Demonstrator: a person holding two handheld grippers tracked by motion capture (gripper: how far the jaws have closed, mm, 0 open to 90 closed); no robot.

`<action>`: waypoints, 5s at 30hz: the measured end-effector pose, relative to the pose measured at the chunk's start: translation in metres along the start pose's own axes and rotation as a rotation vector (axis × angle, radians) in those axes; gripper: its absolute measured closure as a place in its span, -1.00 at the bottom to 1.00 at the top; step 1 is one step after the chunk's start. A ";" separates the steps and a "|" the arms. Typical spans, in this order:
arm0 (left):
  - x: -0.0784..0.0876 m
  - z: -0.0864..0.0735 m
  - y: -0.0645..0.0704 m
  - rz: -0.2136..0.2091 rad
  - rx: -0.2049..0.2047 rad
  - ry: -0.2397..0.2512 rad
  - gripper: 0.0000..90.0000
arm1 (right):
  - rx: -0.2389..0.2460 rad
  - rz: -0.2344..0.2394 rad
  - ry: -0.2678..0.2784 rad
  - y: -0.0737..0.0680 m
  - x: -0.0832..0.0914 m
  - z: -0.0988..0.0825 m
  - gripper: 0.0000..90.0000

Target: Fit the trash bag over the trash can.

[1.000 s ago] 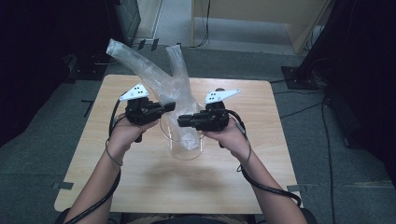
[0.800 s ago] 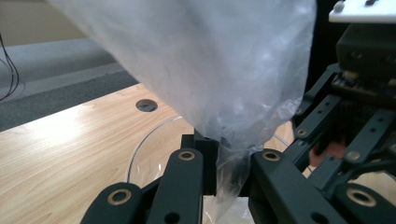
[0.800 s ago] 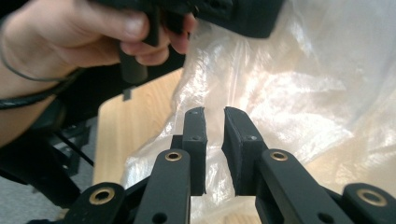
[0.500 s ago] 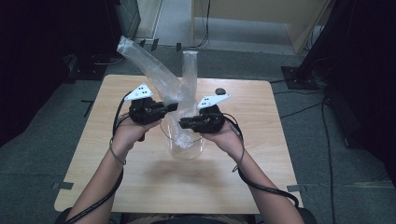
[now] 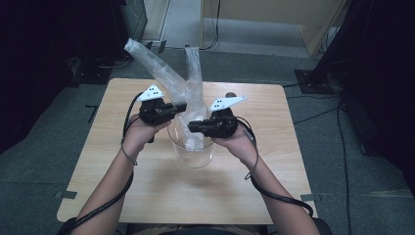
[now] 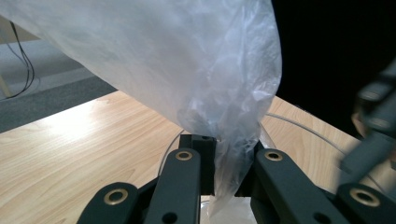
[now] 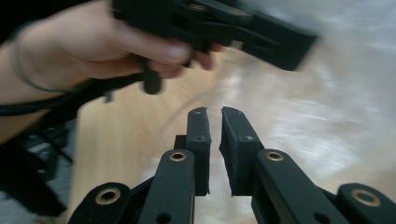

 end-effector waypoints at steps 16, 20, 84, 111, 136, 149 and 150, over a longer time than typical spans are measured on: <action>0.001 0.000 0.010 -0.032 -0.022 -0.026 0.75 | 0.241 -0.124 -0.175 0.000 -0.018 -0.021 0.11; 0.002 -0.007 0.012 -0.038 -0.030 -0.064 0.75 | 0.223 -0.173 -0.193 0.005 -0.017 -0.022 -0.14; 0.020 -0.013 0.018 -0.116 -0.051 -0.097 -0.07 | 0.001 -0.171 0.096 0.046 0.049 -0.004 0.80; 0.022 -0.013 -0.005 0.018 0.025 -0.079 0.07 | 0.047 -0.113 -0.006 0.037 0.060 -0.013 0.28; 0.012 -0.013 0.010 -0.071 0.032 -0.109 0.82 | -0.015 -0.266 0.141 0.080 0.052 -0.007 0.56; 0.008 -0.011 0.023 -0.096 0.016 -0.114 0.83 | 0.032 -0.121 0.082 0.046 0.023 -0.005 0.42; 0.008 -0.011 0.024 -0.100 0.016 -0.116 0.83 | 0.033 -0.110 0.081 0.043 0.022 -0.004 0.42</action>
Point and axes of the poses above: each handheld gripper's, and its own axes: x roughly backward along the jaws, z roughly out of its top, y roughly to its right, the point moved 4 cm from there along -x, roughly forward along the jaws, and after that the axes turned 14 degrees about y, right-handed, at the moved point
